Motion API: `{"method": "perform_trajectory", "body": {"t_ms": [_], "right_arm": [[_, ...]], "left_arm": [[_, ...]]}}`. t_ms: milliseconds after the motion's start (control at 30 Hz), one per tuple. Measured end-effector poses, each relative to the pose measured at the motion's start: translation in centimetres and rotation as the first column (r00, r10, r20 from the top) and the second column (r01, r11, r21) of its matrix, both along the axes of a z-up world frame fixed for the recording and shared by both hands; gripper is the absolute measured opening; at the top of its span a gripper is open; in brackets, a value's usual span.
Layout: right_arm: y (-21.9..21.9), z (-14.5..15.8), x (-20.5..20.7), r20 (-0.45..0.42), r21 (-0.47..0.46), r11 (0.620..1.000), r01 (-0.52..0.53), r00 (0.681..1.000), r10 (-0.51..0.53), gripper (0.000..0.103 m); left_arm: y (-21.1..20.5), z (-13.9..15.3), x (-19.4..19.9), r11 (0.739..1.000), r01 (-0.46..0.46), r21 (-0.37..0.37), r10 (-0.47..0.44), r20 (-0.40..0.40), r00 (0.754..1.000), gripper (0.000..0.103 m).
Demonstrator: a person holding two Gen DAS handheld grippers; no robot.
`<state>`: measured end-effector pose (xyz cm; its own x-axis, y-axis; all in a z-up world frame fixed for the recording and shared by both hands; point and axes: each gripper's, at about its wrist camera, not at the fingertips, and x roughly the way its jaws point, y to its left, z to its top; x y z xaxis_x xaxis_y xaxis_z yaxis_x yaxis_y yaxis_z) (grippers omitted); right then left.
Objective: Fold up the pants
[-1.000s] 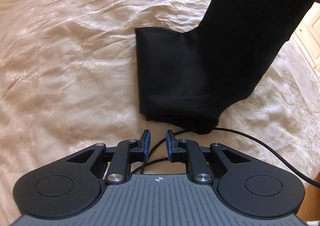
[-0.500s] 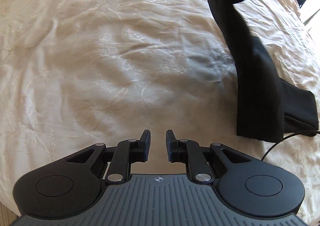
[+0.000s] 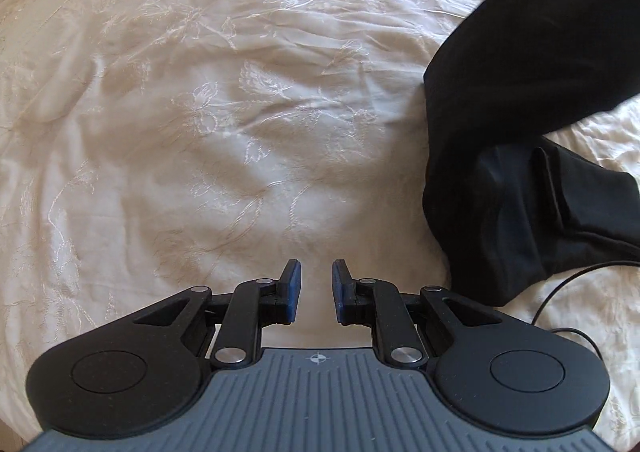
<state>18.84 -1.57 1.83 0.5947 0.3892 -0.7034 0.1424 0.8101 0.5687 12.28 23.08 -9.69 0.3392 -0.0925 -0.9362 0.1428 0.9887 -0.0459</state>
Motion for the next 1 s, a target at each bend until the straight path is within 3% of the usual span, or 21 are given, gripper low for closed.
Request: {"method": "perform_trajectory", "body": {"t_ms": [233, 400, 567, 733, 867, 933, 967, 1000], "right_arm": [[-14.8, -5.4, -6.5, -0.171, -0.186, 0.974, 0.132, 0.972, -0.164, 0.014], [-20.5, -10.0, -8.4, -0.258, -0.342, 0.933, 0.110, 0.944, -0.205, 0.014], [-21.4, -10.5, -8.9, -0.230, -0.288, 0.951, 0.113, 0.956, -0.183, 0.014], [-21.9, -10.7, -9.1, -0.140, -0.277, 0.955, 0.103, 0.979, -0.146, 0.017], [-23.2, -13.4, -8.9, -0.218, -0.367, 0.925, 0.100, 0.957, -0.190, 0.039], [-24.0, -13.7, -9.5, -0.218, -0.309, 0.945, 0.112, 0.958, -0.185, 0.045], [-24.3, -13.8, -9.6, -0.217, -0.289, 0.950, 0.119, 0.958, -0.186, 0.049], [-24.6, -14.1, -9.7, -0.227, -0.281, 0.952, 0.121, 0.956, -0.188, 0.050]], "left_arm": [[-5.1, 0.0, 0.0, 0.998, 0.053, -0.021, -0.053, 0.003, 0.999, 0.017], [-8.6, -0.5, -0.3, 0.995, 0.097, -0.002, -0.097, -0.013, 0.995, 0.017], [-11.7, -0.2, -0.3, 0.991, 0.135, 0.020, -0.135, 0.004, 0.991, 0.017], [-15.2, 0.4, 0.2, 0.983, 0.184, 0.022, -0.185, 0.038, 0.982, 0.019], [-17.9, 0.5, 0.8, 0.970, 0.244, -0.002, -0.244, 0.066, 0.968, 0.033], [-19.2, 0.2, 1.1, 0.959, 0.282, 0.002, -0.282, 0.078, 0.956, 0.050], [-19.7, 0.0, 1.3, 0.956, 0.295, 0.007, -0.294, 0.080, 0.952, 0.064], [-20.2, -0.3, 1.5, 0.952, 0.305, 0.016, -0.305, 0.084, 0.949, 0.067]]}}
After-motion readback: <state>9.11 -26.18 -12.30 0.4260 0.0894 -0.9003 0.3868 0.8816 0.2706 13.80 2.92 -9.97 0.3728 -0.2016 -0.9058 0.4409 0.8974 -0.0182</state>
